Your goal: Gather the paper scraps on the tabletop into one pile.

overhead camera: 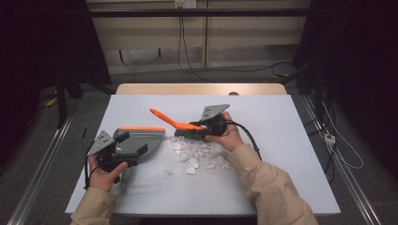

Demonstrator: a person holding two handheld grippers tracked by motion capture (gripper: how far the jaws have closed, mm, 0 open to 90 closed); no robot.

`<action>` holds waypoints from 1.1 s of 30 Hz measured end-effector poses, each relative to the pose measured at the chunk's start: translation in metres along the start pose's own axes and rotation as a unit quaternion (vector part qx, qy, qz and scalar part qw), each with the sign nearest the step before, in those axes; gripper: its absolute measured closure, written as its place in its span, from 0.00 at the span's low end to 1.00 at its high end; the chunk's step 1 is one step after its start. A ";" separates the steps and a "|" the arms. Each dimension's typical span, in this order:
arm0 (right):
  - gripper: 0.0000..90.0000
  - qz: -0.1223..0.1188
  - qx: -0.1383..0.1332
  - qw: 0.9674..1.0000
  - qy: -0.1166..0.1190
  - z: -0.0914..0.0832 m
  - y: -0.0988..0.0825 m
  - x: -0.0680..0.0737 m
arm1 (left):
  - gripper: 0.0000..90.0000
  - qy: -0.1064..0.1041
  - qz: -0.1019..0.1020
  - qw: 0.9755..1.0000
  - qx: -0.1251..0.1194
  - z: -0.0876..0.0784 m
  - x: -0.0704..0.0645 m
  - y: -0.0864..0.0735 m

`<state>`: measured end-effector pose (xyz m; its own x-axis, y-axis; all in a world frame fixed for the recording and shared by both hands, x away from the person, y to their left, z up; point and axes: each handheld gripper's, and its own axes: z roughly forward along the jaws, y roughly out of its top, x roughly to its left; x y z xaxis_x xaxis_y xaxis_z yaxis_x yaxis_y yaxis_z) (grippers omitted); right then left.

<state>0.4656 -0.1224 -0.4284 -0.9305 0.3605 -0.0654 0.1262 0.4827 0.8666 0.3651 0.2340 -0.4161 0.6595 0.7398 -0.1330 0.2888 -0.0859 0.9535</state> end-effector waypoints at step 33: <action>0.69 0.133 0.080 0.978 -0.137 -0.057 -0.013 -0.030 | 0.06 -0.007 0.004 1.000 0.005 0.003 -0.002 -0.001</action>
<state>0.4723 -0.1848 -0.4100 -0.7330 0.6802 0.0021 0.4237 0.4542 0.7837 0.3658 0.2305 -0.4177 0.6712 0.7298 -0.1297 0.2908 -0.0982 0.9517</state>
